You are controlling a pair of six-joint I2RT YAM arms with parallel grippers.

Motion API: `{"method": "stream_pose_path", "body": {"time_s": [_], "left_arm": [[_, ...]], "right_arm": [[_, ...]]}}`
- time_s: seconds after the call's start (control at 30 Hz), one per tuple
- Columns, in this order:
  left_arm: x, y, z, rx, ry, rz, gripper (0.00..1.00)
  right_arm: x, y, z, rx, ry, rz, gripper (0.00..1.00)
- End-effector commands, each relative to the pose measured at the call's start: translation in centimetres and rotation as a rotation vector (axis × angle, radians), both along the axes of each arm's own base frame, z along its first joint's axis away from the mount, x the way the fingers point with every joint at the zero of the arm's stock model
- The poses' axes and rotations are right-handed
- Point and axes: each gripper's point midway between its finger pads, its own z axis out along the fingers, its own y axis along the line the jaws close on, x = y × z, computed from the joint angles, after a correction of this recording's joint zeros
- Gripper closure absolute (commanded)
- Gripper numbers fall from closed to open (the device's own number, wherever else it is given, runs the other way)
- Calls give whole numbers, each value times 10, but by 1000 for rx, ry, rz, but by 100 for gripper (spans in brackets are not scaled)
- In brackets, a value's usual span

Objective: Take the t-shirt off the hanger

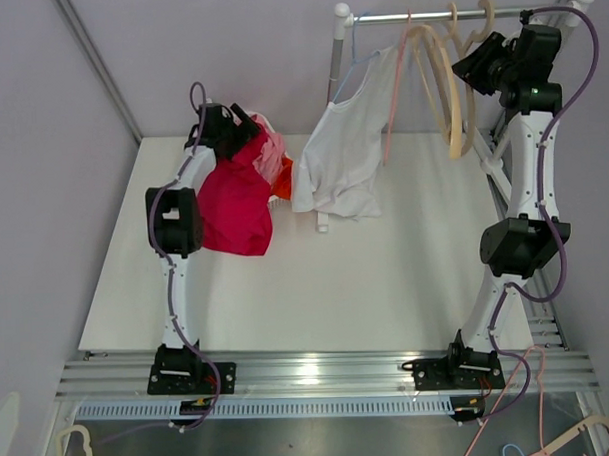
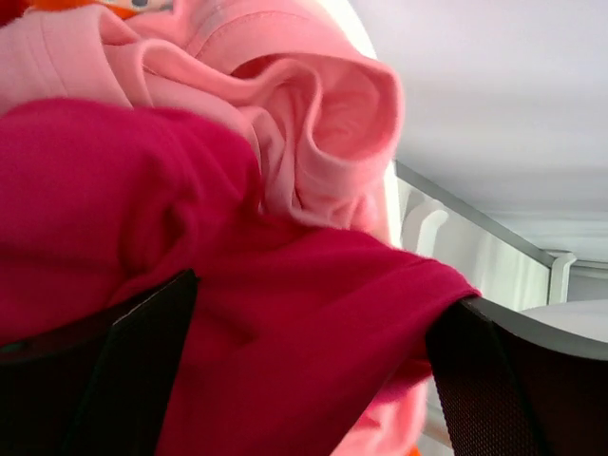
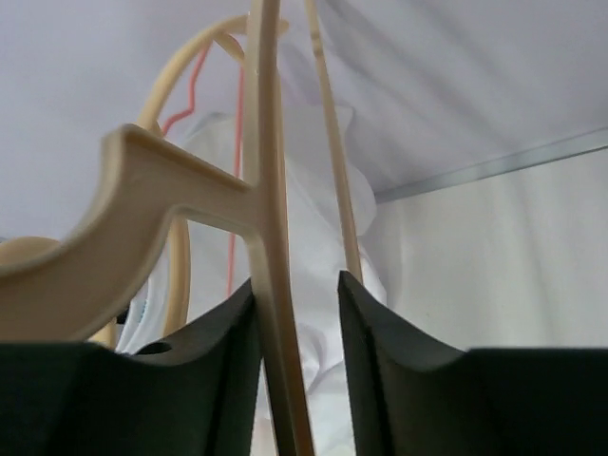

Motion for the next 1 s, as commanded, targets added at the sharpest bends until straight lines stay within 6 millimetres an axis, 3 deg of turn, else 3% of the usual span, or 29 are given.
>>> {"method": "stream_pose_path", "body": {"time_s": [0.0,0.03,0.13,0.27,0.33,0.4,0.43,0.5,0.53,0.57,0.6,0.63,0.67,0.73,0.77,0.83,0.87,0.93,0.97], "left_arm": [[-8,9,91,41,-133,20,1],[-11,9,98,49,-144,16,0],[-17,7,129,67,-198,1,0],[-26,-1,176,97,-281,-23,1],[-32,-3,212,112,-346,-23,0],[-39,-7,230,137,-380,-37,1],[-47,-9,253,142,-422,-40,0],[-58,-13,273,166,-464,-53,0],[-68,-14,294,172,-501,-54,1],[-74,-16,301,190,-515,-61,1],[-80,-17,310,200,-530,-61,1],[-87,-17,314,210,-526,-62,1],[-98,-15,332,223,-555,-54,0],[-110,-11,330,227,-528,-48,1],[-123,-6,342,228,-538,-38,1],[-133,2,325,246,-474,-9,1],[-145,8,337,246,-485,12,0],[-155,14,318,242,-412,28,0],[-168,24,318,250,-381,69,0]], "right_arm": [[-16,-6,-27,-70,111,-51,59],[-19,-7,-21,-79,98,-60,49],[-23,-11,-12,-101,79,-77,42],[-30,-14,-1,-120,60,-95,41],[-34,-18,1,-135,61,-112,40],[-39,-19,6,-150,55,-121,39],[-41,-20,9,-161,50,-124,39],[-51,-21,18,-173,30,-132,39],[-52,-20,24,-187,7,-132,39],[-55,-21,21,-198,10,-139,39],[-63,-20,39,-206,-43,-145,39],[-67,-21,42,-212,-52,-151,39],[-70,-26,45,-224,-57,-177,39],[-84,-28,62,-239,-91,-196,36],[-88,-31,66,-251,-96,-217,36],[-102,-32,80,-269,-121,-235,30],[-107,-35,82,-275,-120,-253,28],[-119,-34,87,-286,-123,-256,27],[-124,-36,88,-291,-121,-271,27]]}}
